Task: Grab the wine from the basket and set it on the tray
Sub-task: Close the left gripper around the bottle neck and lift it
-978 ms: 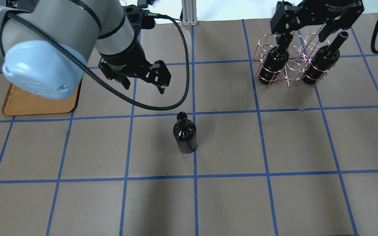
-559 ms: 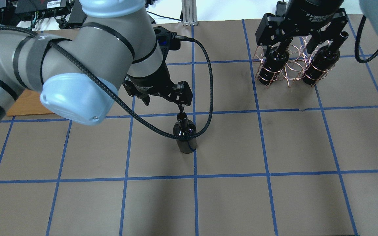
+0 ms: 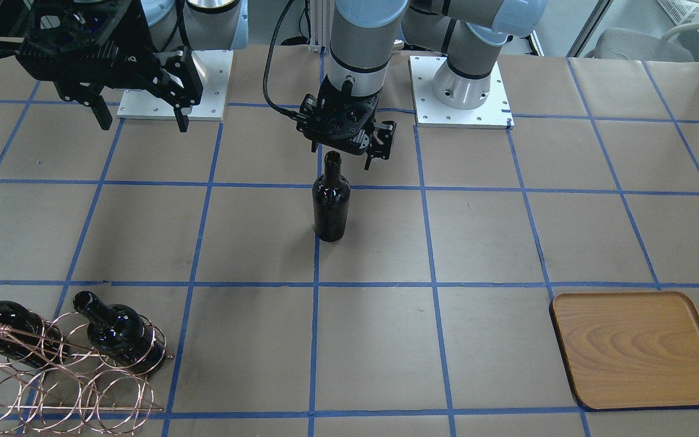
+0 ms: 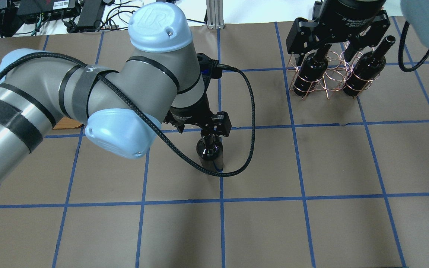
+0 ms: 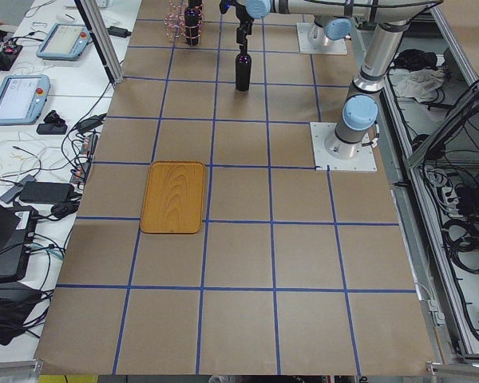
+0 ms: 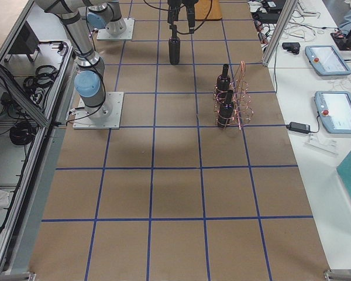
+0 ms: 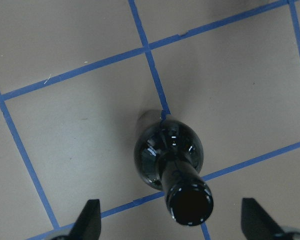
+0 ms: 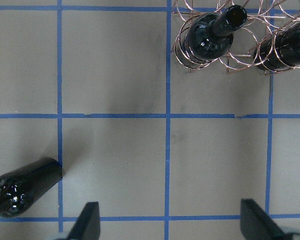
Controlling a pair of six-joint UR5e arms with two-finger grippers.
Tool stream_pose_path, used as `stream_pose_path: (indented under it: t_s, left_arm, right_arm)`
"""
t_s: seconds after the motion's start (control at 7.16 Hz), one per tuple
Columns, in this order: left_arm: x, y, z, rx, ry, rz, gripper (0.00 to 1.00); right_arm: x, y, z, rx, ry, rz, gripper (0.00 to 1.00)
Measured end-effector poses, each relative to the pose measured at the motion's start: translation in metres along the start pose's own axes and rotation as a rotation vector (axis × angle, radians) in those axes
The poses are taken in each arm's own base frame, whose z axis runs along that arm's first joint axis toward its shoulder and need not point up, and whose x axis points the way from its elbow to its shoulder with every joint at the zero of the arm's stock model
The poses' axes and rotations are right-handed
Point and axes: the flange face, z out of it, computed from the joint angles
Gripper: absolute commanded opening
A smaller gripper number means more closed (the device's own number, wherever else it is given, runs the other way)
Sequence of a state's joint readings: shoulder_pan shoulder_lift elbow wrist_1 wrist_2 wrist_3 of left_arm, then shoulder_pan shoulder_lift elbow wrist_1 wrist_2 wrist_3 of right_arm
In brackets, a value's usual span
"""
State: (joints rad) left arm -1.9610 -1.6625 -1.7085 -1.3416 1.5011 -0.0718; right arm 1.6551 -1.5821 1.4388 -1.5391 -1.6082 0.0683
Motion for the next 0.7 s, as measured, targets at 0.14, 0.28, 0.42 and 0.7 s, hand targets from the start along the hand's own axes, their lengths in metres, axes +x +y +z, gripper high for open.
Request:
stream_pose_path:
  t_s: [0.14, 0.28, 0.42, 0.7]
  left_arm:
    - [0.006, -0.002, 0.008, -0.007, -0.002, 0.011, 0.88]
    - [0.013, -0.002, 0.015, -0.016, -0.004, 0.026, 0.63]
    - [0.019, -0.001, 0.02, -0.023, -0.007, 0.039, 0.61]
    - [0.023, 0.002, 0.025, -0.035, -0.012, 0.051, 0.37]
  right_arm:
    - [0.0, 0.0, -0.002, 0.01, -0.001, 0.004, 1.0]
    - [0.0, -0.002, -0.004, 0.029, -0.003, 0.009, 1.0]
    - [0.0, -0.003, -0.006, 0.049, -0.005, 0.012, 1.0]
    - [0.0, -0.006, -0.008, 0.068, -0.008, 0.014, 1.0]
